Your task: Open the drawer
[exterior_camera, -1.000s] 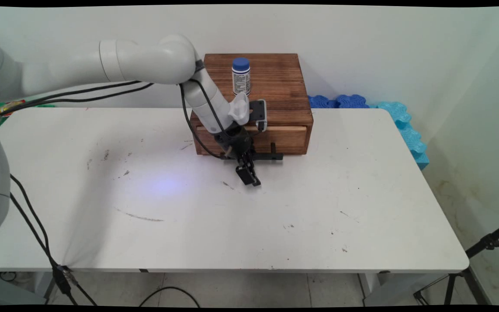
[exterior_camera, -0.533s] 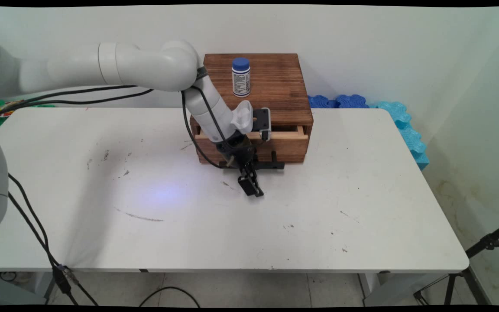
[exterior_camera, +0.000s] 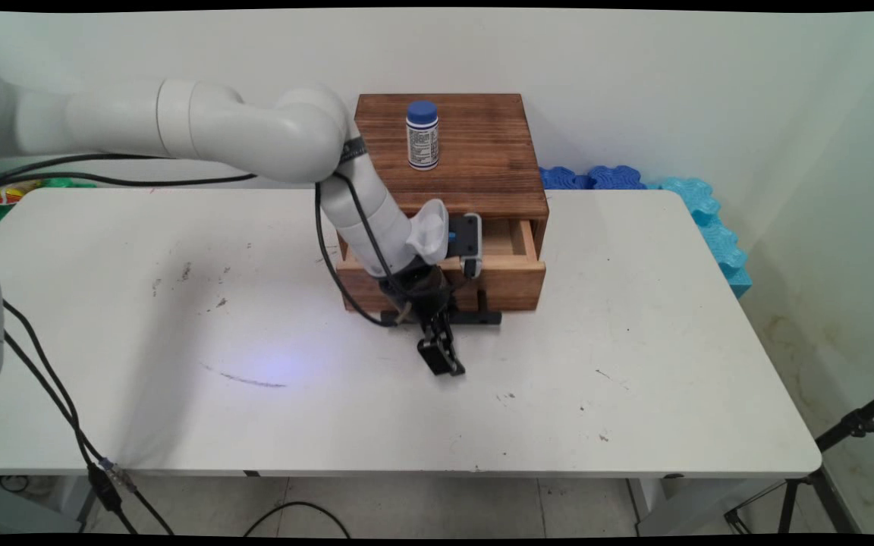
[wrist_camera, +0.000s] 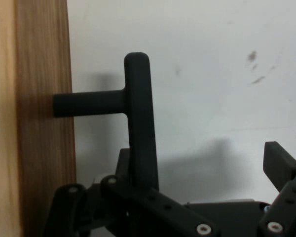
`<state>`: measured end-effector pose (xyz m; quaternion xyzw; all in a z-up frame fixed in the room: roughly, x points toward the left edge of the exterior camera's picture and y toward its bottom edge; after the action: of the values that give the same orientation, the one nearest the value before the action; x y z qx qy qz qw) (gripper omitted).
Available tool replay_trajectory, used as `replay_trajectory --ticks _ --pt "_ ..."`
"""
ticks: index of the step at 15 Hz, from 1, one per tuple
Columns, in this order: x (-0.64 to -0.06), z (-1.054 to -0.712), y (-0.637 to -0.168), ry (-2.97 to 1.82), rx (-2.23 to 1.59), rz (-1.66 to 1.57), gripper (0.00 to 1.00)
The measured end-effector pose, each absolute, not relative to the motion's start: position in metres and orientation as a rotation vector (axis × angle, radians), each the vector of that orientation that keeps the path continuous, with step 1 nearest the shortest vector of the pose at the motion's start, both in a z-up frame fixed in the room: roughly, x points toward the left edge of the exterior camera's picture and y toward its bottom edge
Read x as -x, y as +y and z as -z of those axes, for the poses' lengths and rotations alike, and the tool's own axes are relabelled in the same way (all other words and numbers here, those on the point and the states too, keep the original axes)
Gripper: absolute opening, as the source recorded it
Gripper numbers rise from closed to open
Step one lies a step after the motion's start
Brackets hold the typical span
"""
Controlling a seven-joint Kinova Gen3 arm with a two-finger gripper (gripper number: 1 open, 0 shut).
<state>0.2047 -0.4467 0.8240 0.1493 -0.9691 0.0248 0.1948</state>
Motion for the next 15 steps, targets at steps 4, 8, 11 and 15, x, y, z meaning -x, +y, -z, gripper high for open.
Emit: replay_trajectory --ticks 4,8,11,15 --pt "-0.195 -0.822 -0.42 -2.738 -0.395 -0.081 1.0" --pt "-0.184 -0.822 -0.394 -2.753 -0.374 -0.098 1.0" --pt "-0.175 -0.824 -0.373 -2.764 -0.363 -0.112 1.0" --pt "-0.163 -0.829 -0.343 -2.774 -0.358 -0.117 1.0"
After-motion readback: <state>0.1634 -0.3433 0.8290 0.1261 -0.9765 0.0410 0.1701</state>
